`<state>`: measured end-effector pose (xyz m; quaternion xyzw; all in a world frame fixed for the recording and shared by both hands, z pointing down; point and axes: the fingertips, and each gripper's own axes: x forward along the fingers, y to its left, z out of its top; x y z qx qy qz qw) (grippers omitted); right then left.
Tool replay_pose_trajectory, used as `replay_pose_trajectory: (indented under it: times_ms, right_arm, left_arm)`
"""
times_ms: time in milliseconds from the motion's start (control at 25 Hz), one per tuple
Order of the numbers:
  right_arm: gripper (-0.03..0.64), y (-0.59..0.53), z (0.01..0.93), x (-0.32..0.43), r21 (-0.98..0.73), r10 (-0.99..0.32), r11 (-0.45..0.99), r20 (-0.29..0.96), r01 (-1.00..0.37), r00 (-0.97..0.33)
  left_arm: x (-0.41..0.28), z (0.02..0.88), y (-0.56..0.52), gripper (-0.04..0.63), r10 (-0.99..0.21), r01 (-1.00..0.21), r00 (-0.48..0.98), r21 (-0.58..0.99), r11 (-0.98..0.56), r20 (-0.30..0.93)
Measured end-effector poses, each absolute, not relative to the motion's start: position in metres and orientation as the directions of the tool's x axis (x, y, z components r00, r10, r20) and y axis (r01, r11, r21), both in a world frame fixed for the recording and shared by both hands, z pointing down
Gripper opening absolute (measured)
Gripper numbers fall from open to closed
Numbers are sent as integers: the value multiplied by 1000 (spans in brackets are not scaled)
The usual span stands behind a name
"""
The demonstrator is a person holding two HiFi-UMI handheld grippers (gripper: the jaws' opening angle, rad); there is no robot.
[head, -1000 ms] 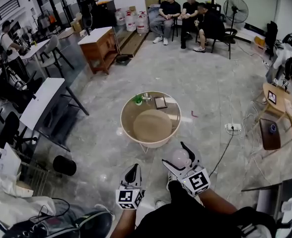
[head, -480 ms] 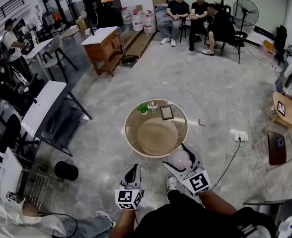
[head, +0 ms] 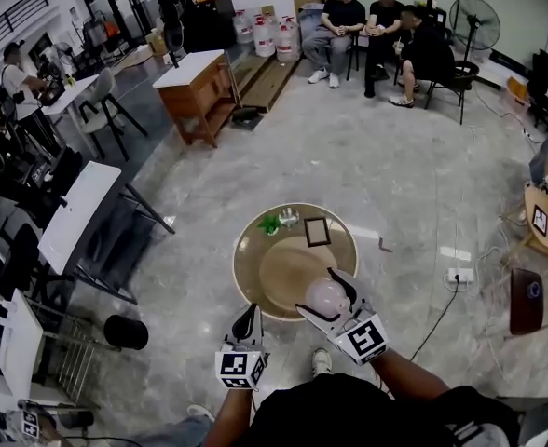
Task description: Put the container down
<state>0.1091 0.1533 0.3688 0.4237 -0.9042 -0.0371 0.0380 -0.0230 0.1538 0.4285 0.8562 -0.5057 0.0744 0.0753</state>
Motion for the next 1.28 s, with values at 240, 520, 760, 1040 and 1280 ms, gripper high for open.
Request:
replay_pose_trajectory:
  times_ms: [240, 520, 760, 1040, 1280]
  right_arm:
    - [410, 119, 371, 101, 108, -739, 673, 46, -732, -673]
    - [410, 54, 386, 89, 83, -755, 655, 66, -751, -652]
    - [410, -4, 395, 50, 98, -747, 665, 97, -740, -658]
    - [410, -59, 398, 6, 87, -758, 651, 117, -754, -641]
    - [410, -103, 405, -26, 87, -764, 645, 104, -759, -637]
  left_arm:
    - [-10, 433, 113, -5, -846, -869, 491, 44, -493, 207]
    - [-45, 441, 52, -5, -865, -887, 460, 58, -458, 202]
    - [-85, 451, -1, -5, -870, -893, 449, 79, -443, 205]
    - [-124, 456, -47, -5, -866, -891, 453, 93, -444, 210]
    - [-152, 462, -77, -5, -867, -893, 449, 123, -432, 214]
